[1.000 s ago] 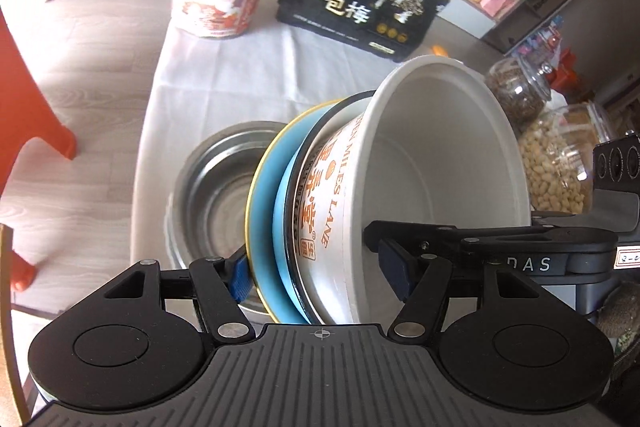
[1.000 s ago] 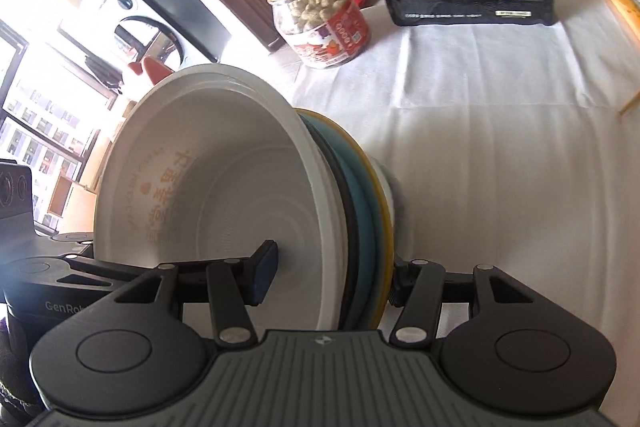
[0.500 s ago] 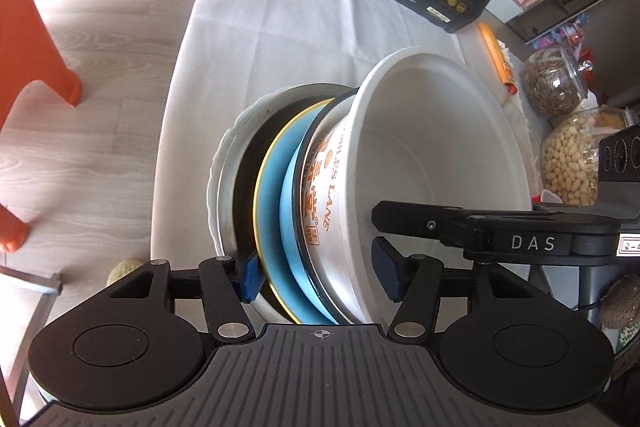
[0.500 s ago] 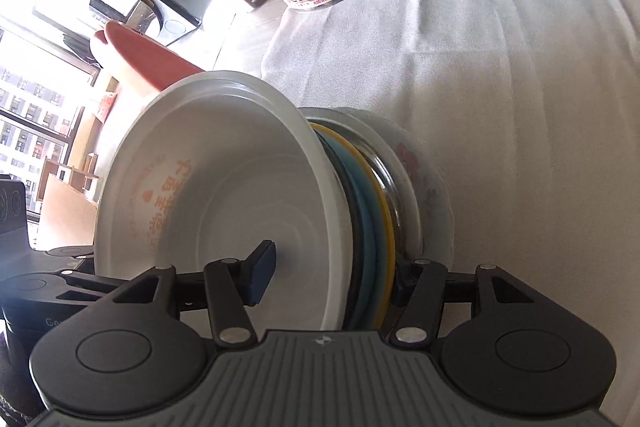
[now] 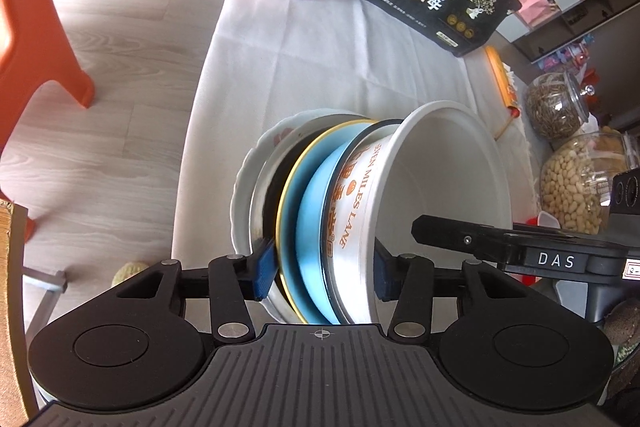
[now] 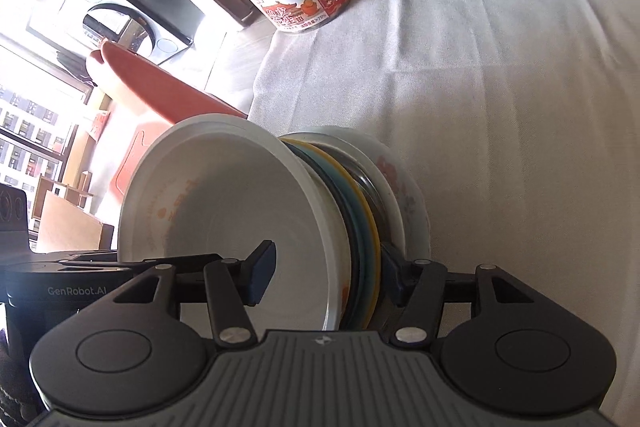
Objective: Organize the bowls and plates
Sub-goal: 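Lower the bowl stack into the steel bowl and open the left gripper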
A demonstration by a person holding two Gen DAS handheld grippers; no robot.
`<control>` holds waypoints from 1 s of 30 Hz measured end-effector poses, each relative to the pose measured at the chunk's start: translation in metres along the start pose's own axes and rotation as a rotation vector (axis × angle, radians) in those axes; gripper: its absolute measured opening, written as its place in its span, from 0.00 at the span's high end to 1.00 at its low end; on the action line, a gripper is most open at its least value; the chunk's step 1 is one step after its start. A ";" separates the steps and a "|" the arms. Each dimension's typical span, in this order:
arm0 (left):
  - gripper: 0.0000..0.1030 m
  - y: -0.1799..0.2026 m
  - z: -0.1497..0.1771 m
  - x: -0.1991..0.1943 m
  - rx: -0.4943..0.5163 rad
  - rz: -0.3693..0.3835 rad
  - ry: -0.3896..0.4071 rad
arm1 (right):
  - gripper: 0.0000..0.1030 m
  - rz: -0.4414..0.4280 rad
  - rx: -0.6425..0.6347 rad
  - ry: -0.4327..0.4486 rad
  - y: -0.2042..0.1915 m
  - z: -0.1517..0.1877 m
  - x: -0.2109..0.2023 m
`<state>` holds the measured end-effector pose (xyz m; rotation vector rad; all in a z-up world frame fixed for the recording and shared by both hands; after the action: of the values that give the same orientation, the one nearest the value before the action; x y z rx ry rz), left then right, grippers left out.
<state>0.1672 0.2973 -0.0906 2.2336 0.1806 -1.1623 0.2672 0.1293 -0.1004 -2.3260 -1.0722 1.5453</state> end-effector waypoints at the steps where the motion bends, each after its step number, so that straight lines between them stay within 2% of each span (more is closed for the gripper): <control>1: 0.51 -0.001 -0.001 -0.003 0.000 -0.002 0.006 | 0.45 0.003 -0.001 0.003 0.000 -0.001 0.000; 4: 0.51 -0.002 -0.005 -0.011 0.015 -0.032 0.032 | 0.46 0.009 -0.024 0.026 -0.002 -0.001 -0.003; 6: 0.51 -0.002 -0.009 -0.017 0.013 -0.023 0.051 | 0.46 0.017 -0.054 0.055 -0.007 -0.004 -0.009; 8: 0.67 0.002 -0.012 -0.023 0.013 0.017 0.066 | 0.46 0.006 -0.091 0.085 -0.014 -0.006 -0.016; 12: 0.67 0.009 -0.017 -0.037 0.034 0.029 0.103 | 0.45 0.009 -0.118 0.106 -0.022 -0.006 -0.025; 17: 0.66 0.016 -0.017 -0.037 0.056 0.024 0.117 | 0.45 -0.013 -0.083 0.124 -0.021 -0.004 -0.031; 24: 0.65 0.021 -0.019 -0.043 0.039 0.080 0.146 | 0.47 -0.012 -0.046 0.138 -0.013 -0.008 -0.031; 30: 0.65 0.013 -0.016 -0.033 0.022 0.034 0.110 | 0.49 -0.035 -0.077 0.184 -0.025 -0.010 -0.043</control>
<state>0.1630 0.3014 -0.0519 2.3127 0.1742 -1.0288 0.2541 0.1230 -0.0516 -2.4290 -1.1380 1.2696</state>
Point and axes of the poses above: each gripper's, at about its wrist camera, not at the fingertips, and x roughly the way its jaws point, y to its right, z to its underside, the point moved 6 cm from there along x, roughly the way its jaws point, and after that the axes turned 13 degrees about y, right-handed, at the moved point
